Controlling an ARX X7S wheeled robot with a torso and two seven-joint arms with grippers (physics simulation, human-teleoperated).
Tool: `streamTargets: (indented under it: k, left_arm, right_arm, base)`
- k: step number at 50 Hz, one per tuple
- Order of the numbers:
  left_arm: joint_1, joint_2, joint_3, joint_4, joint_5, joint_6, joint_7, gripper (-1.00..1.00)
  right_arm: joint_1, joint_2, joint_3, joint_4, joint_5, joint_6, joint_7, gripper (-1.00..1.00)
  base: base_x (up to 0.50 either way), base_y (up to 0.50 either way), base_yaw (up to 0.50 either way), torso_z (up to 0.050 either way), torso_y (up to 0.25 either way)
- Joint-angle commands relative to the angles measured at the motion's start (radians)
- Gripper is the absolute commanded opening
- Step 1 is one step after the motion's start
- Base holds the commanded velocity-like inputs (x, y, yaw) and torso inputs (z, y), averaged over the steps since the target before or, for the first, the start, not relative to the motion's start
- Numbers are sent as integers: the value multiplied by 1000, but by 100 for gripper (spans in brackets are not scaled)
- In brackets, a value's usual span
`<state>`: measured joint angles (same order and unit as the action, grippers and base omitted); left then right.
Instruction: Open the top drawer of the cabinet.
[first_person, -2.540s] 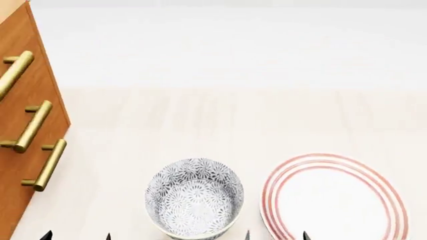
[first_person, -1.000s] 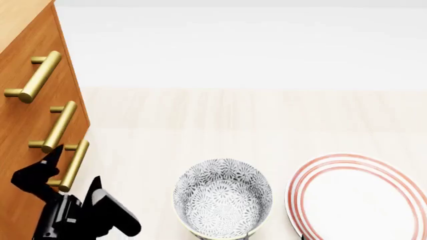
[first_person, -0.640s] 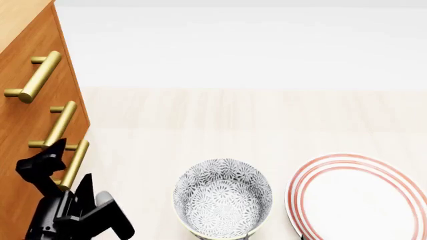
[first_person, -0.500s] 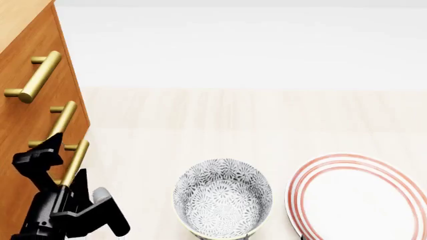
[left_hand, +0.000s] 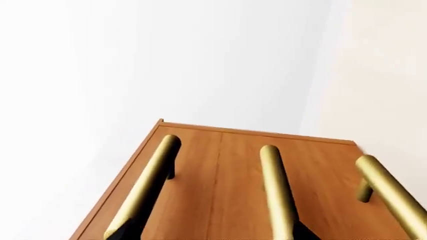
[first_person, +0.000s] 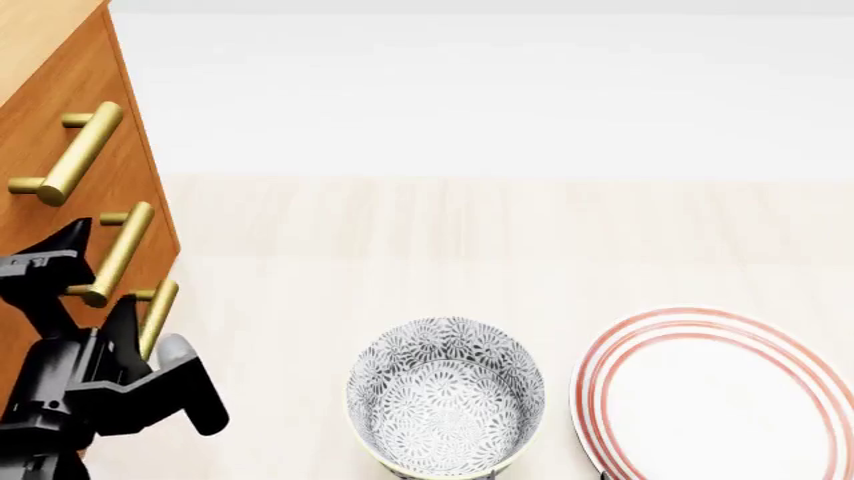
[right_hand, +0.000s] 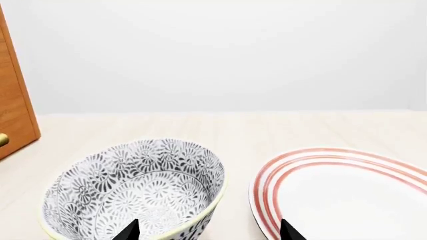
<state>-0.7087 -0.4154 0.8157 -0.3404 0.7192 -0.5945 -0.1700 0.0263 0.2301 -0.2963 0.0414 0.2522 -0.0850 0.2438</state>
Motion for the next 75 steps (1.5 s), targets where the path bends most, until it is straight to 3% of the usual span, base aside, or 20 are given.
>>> streamTargets:
  k: [1,34,75]
  left_arm:
    - [-15,-11,-21,50,26,-15,64,100]
    - [-92,-46,-62,81,26,-52,108,100]
    - [-223,-7,-52,-140,-69,100,144,100]
  right_arm:
    - [-2,-12,14,-9,-15,4,-14,100]
    - [1,-4,-1,-2,-8,-3,-4,100]
    - [8,7,-16,4,8,0,12,100]
  base:
    - [0,0,0,0,0]
    - [0,0,0,0,0]
    - [0,0,0,0,0]
